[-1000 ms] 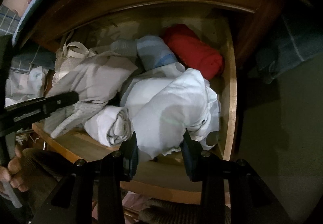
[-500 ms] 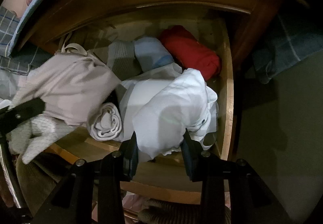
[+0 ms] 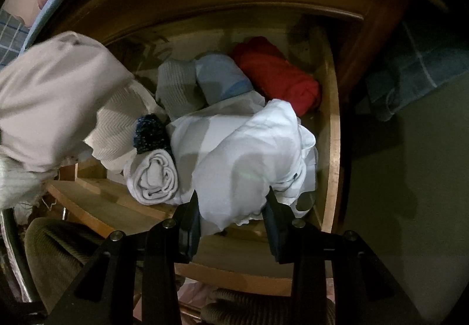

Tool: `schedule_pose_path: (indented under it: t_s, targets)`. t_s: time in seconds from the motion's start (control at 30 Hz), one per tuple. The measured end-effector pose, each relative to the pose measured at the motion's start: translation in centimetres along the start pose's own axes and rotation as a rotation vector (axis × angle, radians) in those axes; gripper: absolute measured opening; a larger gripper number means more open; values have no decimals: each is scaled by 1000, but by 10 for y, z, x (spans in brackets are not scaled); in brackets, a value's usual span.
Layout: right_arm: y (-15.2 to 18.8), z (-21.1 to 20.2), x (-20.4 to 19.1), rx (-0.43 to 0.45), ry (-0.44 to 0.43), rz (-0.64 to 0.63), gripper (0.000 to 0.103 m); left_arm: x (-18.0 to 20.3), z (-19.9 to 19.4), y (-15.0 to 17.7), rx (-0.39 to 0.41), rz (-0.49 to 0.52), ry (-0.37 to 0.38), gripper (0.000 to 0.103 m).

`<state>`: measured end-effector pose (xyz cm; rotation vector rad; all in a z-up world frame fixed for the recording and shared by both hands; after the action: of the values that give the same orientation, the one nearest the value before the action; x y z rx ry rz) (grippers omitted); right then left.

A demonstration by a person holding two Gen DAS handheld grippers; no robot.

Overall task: Take underwear out of drawer
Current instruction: 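Carry the underwear with the left gripper up over the white XINCCI shoe box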

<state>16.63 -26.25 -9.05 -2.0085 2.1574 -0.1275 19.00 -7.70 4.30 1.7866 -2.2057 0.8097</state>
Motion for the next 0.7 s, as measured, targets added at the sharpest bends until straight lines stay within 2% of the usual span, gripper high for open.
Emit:
schedule_pose_path:
  t_s: [0.23, 0.37, 0.5, 0.7]
  targets:
    - [0, 0, 3, -3, -5, 5, 34, 16, -25, -7, 23, 17, 17, 14]
    - [-1, -1, 2, -3, -5, 5, 35, 18, -25, -5, 16, 23, 11, 14]
    - [0, -2, 2, 2, -5, 9, 35, 1, 2, -2, -23, -29, 4, 14]
    - [0, -2, 0, -1, -5, 9, 35, -30, 62, 9, -103, -70, -24, 14]
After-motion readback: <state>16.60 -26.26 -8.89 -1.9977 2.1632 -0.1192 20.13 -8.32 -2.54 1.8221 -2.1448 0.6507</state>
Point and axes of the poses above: each gripper's, at about its wrist camera, not at the fingertips, and z roughly the way its jaws point, x to its right, y to its underside, the point moved 3 cm from there along z, roughly the way its jaws point, and after that the axes turned 8 degrees about y, right-handed, at the moved point
